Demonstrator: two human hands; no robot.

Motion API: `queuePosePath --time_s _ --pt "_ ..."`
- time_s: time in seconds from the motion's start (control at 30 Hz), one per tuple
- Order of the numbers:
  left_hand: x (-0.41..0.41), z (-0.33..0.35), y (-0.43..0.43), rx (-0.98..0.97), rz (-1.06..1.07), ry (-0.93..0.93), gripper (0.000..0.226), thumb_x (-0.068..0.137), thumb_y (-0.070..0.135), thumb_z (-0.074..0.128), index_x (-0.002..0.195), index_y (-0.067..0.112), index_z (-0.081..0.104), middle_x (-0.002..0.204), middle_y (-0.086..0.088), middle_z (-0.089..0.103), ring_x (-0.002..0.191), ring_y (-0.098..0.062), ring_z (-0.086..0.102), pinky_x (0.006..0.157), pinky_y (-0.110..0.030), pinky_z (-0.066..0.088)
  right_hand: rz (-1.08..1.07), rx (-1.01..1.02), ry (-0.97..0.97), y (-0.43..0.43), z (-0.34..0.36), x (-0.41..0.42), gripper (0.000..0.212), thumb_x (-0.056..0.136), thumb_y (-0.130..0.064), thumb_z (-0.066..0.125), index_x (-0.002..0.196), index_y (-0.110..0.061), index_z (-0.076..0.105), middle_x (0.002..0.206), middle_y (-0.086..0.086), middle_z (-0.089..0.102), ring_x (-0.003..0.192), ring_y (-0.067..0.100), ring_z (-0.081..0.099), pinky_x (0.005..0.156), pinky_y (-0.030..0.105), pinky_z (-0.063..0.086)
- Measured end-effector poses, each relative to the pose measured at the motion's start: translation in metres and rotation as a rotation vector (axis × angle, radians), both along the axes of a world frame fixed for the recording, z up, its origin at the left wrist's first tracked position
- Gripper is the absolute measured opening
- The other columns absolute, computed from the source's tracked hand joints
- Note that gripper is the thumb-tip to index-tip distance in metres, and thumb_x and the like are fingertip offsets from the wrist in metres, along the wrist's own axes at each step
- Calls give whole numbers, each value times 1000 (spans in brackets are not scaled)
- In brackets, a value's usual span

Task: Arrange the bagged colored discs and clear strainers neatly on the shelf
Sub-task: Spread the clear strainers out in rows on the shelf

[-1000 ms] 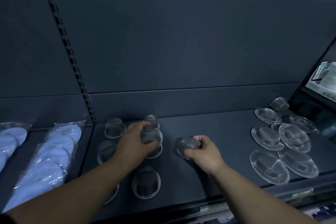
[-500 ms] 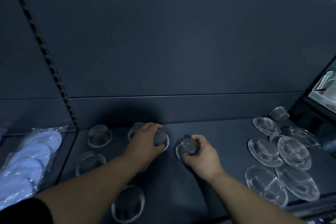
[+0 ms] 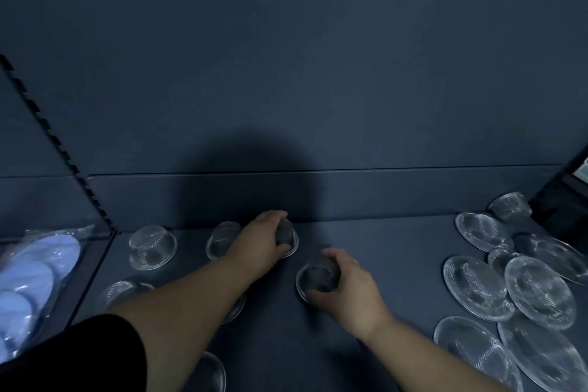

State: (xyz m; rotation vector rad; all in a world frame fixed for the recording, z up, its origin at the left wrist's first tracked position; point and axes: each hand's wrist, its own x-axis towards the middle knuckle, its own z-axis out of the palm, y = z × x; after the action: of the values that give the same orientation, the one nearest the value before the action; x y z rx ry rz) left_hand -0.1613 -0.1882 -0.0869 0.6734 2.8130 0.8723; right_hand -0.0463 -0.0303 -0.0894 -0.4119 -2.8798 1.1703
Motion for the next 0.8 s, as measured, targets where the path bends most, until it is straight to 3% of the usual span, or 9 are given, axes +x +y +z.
queuePosePath --time_s 0.13,0.2,0.33,0.4,0.5,0.63,0.8 --pt "7 7 -9 59 18 35 67 81 24 72 141 18 41 146 -1 40 133 -13 39 104 -11 19 9 -6 -5 -4 -3 -1 67 65 -29 81 124 -29 51 114 -8 61 101 9 59 84 12 42" --pt "16 8 -22 93 35 78 58 81 26 72 134 18 49 137 0 48 125 -12 46 101 -11 25 17 -3 -2 -12 -3 -1 66 65 -28 81 123 -29 51 114 -7 62 100 8 59 79 9 39" --pt "40 5 -57 68 35 111 37 81 37 69 117 28 60 118 11 55 108 -7 53 92 -19 40 37 5 -9 -36 -1 -2 67 66 -30 79 126 -30 50 117 -7 61 105 11 59 88 18 45" --pt "49 4 -73 34 28 72 40 78 45 69 115 32 61 119 16 54 108 -4 53 94 -22 43 37 6 -13 -45 0 -1 67 67 -29 78 127 -30 50 119 -6 60 107 11 58 90 18 45" --pt "59 1 -91 -56 -57 -29 62 67 55 65 123 30 57 127 16 50 118 -2 48 102 -20 38 37 23 -17 -54 0 3 68 69 -26 77 130 -29 48 124 -3 58 112 12 56 92 18 43" --pt "67 -2 -102 -96 -117 -48 60 75 35 68 132 29 50 137 11 45 123 -5 45 102 -16 33 20 52 -23 -63 -1 11 68 73 -23 75 133 -27 46 127 -2 56 113 13 55 95 17 41" --pt "75 -6 -104 -91 -81 11 61 80 35 68 136 28 46 142 9 42 126 -8 44 103 -17 31 19 80 -21 -71 -1 19 72 74 -21 76 138 -25 43 131 -2 55 117 12 53 96 13 35"
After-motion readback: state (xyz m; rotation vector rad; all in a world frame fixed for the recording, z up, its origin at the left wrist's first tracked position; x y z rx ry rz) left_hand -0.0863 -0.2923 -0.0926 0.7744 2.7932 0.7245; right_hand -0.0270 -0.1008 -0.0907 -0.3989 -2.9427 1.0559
